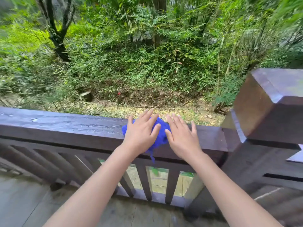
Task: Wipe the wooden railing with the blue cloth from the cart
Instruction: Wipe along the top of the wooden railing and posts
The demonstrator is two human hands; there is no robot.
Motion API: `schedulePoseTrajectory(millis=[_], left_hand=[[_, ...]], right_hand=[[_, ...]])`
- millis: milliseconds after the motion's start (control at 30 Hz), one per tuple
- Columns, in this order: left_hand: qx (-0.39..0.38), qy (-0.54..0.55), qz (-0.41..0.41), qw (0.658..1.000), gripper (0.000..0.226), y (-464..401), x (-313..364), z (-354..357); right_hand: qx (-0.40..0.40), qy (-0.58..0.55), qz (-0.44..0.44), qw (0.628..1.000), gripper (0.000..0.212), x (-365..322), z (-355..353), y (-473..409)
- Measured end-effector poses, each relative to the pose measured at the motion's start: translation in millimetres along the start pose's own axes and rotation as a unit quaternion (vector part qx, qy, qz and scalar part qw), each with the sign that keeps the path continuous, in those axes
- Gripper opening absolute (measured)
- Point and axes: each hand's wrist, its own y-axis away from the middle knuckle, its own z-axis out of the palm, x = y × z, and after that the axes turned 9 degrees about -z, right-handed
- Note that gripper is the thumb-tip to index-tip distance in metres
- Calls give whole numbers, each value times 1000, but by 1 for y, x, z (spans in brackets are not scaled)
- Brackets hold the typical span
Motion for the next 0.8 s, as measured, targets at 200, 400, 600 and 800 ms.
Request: schedulePoseTrajectory(millis=[200,400,600,800], left_hand=[[36,-70,-14,997,50,1,33,31],[126,-13,-54,990,56,14,15,31],[81,-80,-21,993,45,3,-15,26],[73,-40,-103,991,64,-8,-121,-1]], right_hand=[[-27,26,25,999,51,23,-4,12],[-7,48,34,998,53,19,3,12],[-24,70,68,995,55,8,5,6],[-42,70,81,993,67,-36,19,-21]])
